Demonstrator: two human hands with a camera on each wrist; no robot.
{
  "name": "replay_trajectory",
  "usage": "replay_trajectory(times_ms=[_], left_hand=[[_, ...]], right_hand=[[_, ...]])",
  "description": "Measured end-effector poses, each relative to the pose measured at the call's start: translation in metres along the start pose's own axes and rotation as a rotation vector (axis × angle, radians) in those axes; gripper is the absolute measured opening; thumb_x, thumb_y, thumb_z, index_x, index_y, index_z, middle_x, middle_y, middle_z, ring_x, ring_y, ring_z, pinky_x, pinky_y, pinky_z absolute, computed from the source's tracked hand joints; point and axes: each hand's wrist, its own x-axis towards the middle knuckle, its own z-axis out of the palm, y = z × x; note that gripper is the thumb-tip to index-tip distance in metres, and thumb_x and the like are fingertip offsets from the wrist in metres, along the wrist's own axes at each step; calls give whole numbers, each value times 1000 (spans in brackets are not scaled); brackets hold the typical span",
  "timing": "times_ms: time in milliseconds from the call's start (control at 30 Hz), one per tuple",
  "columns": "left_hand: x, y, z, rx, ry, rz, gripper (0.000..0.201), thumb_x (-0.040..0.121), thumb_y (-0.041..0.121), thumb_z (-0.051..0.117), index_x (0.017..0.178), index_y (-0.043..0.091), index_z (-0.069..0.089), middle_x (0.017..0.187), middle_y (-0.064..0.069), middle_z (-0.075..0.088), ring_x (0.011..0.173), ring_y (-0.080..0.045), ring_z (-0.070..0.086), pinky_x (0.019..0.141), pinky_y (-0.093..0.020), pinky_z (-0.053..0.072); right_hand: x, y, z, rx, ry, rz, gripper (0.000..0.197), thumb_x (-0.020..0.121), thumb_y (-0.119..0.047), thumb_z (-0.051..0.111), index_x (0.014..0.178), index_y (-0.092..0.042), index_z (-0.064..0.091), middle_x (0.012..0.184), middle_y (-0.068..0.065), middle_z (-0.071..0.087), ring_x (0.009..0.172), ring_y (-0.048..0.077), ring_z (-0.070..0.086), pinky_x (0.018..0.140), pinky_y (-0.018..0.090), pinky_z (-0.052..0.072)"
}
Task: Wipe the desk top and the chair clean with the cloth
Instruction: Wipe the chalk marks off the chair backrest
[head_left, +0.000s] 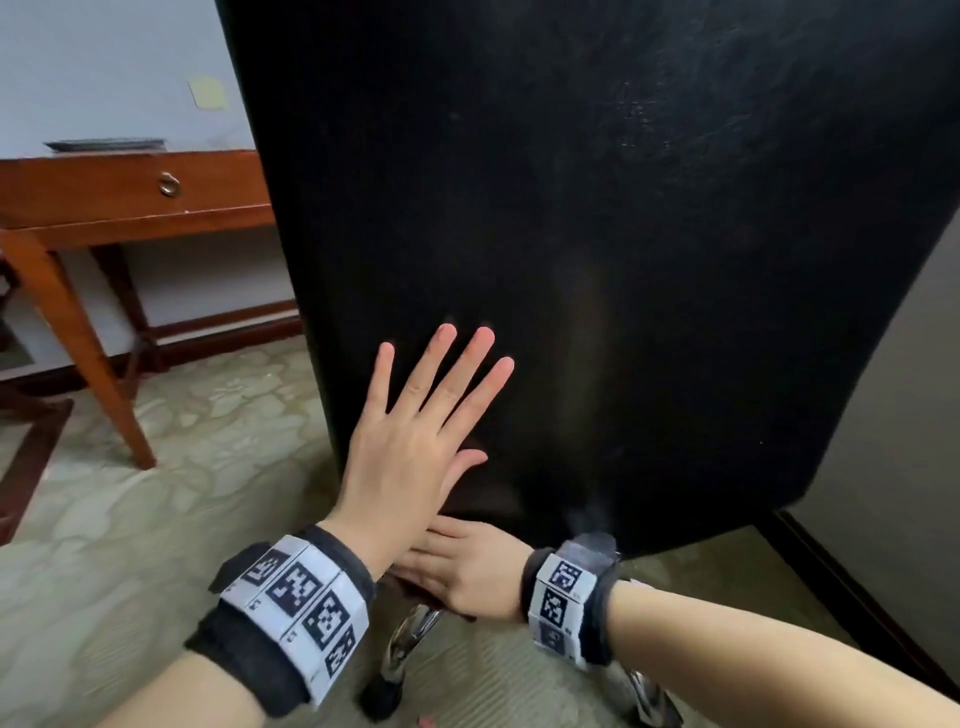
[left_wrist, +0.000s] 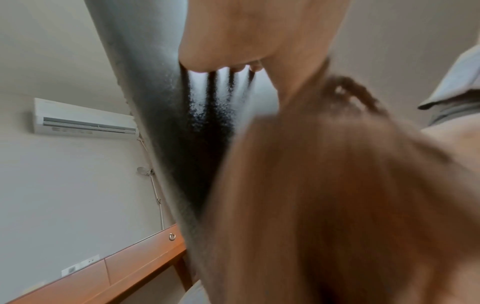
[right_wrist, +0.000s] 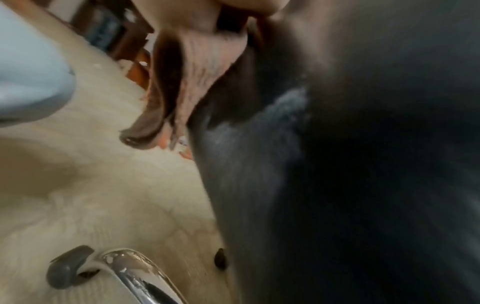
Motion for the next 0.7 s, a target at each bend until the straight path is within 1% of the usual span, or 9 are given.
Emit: replay_trajectory(times_ms=[67, 133, 233, 300, 367, 467, 533, 600, 700], left_hand=[[-2, -4, 0, -2, -10, -4, 94, 79, 49, 59, 152, 23, 6, 159, -2, -6, 147, -25, -5, 116, -52, 0], [-5, -8, 0, -6, -15, -9, 94, 80, 49, 59, 152, 24, 6, 160, -2, -4, 147, -25, -2, 117, -52, 0], [-6, -16, 1, -28, -18, -17, 96, 78, 49, 63, 152, 24, 6, 160, -3, -1, 147, -25, 0, 117, -52, 3], [-7, -19, 2, -55, -25, -28, 98, 77, 47, 66, 152, 24, 8, 160, -3, 2, 147, -25, 1, 116, -52, 5], [-9, -20, 1, -87, -29, -42, 98, 77, 44, 68, 152, 24, 9, 160, -4, 4, 147, -26, 3, 116, -53, 7], [-12, -18, 0, -163, -15, -84, 93, 79, 33, 71, 152, 20, 14, 159, -6, 10, 146, -28, 7, 117, -53, 10], [-15, -6, -2, -282, 99, -102, 73, 86, 16, 67, 148, 14, 28, 157, -9, 21, 146, -27, 14, 117, -52, 15], [-20, 19, -2, -478, 231, -47, 52, 86, 1, 58, 137, 9, 48, 146, -8, 43, 138, -22, 36, 113, -48, 29], [-25, 60, -4, -794, 108, -44, 32, 87, 12, 58, 117, 18, 68, 97, 10, 72, 90, -4, 65, 84, -34, 53]], right_hand=[[9, -6, 4, -31, -89, -86, 28, 97, -7, 43, 108, 4, 66, 113, 9, 68, 121, 23, 48, 115, 37, 23], [12, -6, 7, -120, -305, -142, 30, 88, -12, 58, 117, -4, 64, 127, 4, 60, 130, 18, 41, 116, 36, 18], [-13, 3, 1, -83, -532, -266, 43, 88, -6, 52, 129, -18, 56, 147, -3, 38, 141, 12, 23, 118, 39, 2], [-40, 15, -17, -142, -707, -343, 34, 87, -19, 49, 114, -30, 66, 141, -12, 45, 140, 4, 24, 115, 42, -9], [-74, 33, -44, -166, -892, -301, 36, 85, -20, 42, 100, -32, 72, 133, -16, 53, 138, 3, 27, 116, 42, -7], [-122, 52, -84, -192, -845, -193, 33, 90, -21, 41, 101, -28, 72, 133, -17, 53, 142, 11, 19, 118, 43, -4], [-143, 57, -112, -143, -645, -21, 34, 98, -19, 34, 113, -22, 65, 133, -12, 54, 142, 15, 20, 118, 42, 6], [-145, 62, -139, -105, -477, 167, 39, 103, -17, 20, 126, -15, 51, 134, -5, 54, 144, 18, 12, 116, 41, 14], [-125, 60, -168, 0, -237, 497, 41, 99, -17, 28, 135, -11, 46, 142, 5, 44, 143, 20, 18, 117, 38, 14]])
